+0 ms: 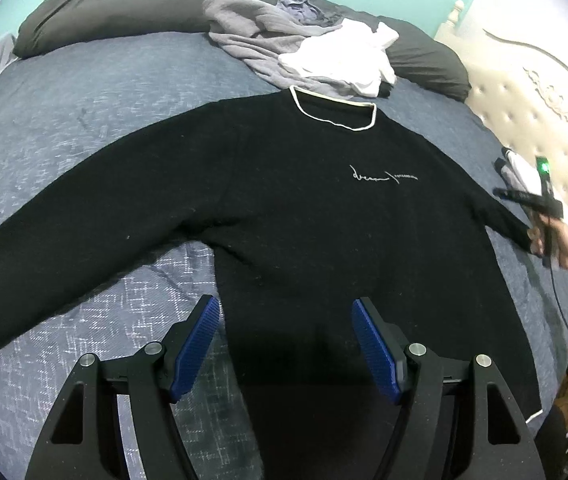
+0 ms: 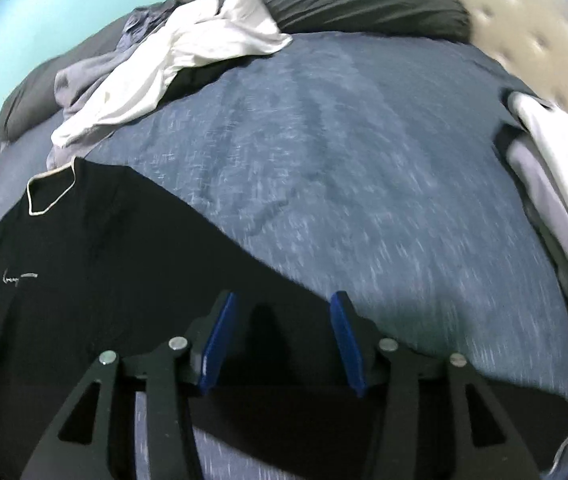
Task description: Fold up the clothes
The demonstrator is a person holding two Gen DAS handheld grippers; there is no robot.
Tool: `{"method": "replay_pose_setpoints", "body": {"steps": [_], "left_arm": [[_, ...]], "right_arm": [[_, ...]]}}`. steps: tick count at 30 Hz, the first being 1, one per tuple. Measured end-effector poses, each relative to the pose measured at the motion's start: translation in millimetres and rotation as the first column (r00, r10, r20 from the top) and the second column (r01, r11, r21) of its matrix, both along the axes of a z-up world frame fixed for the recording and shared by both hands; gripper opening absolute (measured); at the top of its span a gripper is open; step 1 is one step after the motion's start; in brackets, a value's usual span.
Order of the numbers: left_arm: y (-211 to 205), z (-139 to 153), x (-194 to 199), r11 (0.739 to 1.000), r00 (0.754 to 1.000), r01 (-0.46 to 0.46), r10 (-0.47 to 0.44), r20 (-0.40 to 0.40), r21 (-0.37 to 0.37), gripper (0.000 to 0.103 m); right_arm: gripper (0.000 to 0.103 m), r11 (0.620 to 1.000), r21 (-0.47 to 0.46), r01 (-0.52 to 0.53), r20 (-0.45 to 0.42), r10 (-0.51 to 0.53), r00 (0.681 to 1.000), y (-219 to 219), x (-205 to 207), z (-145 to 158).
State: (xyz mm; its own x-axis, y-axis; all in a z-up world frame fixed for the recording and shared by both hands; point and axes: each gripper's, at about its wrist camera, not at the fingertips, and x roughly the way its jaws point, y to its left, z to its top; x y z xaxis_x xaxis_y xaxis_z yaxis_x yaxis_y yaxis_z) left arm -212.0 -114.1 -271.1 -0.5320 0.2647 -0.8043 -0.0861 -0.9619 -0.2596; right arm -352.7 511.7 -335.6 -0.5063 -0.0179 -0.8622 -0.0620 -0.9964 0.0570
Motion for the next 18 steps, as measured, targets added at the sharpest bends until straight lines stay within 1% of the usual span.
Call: {"method": "replay_pose_setpoints", "body": {"steps": [6,8,9,10,11,12,13,15,18], "left_arm": [[2,-3,0,1.0,1.0,0.015,-0.015,-0.012,0.004,0.073],[3,-4,0,1.0,1.0,0.02,-0.02,-0.014,0.009,0.073],[3,-5,0,1.0,1.0,0.021,-0.021,-0.014,0.012,0.073],[3,-5,-1,1.0,1.0,0.022,-0.021,-0.013,0.015,0.073],[3,-6,-1,1.0,1.0,0.021,-0.021,-0.012,0.018,0.073],[3,-7,0,1.0,1.0,0.021,-0.021,-0.009,0.02,0.073],[3,-8,0,1.0,1.0,0.021,-0.021,-0.007,0.021,0.073],[3,-10,-1,1.0,1.0,0.022,-0.022,-0.005,0.02,0.073],[3,-10,-1,1.0,1.0,0.019,-0.019,-0.002,0.022,0.073]], "right_arm": [[0.049,0.995,0.063,-0.082,0.058,0.078,0.995,-11,-32,-19],[0.033,0.995,0.044,-0.094,0.065,0.091,0.994,-10,-33,-24],[0.026,0.994,0.046,-0.098,0.065,0.095,0.993,-9,-33,-25],[0.014,0.993,0.051,-0.102,0.065,0.099,0.993,-9,-32,-26],[0.007,0.993,0.058,-0.104,0.06,0.1,0.993,-10,-32,-25],[0.003,0.992,0.064,-0.105,0.053,0.102,0.993,-10,-32,-24],[0.003,0.993,0.059,-0.103,0.038,0.101,0.994,-10,-31,-22],[0.002,0.994,0.044,-0.097,0.005,0.097,0.995,-8,-28,-17],[0.002,0.994,0.052,-0.093,-0.029,0.095,0.995,-7,-27,-12]]}}
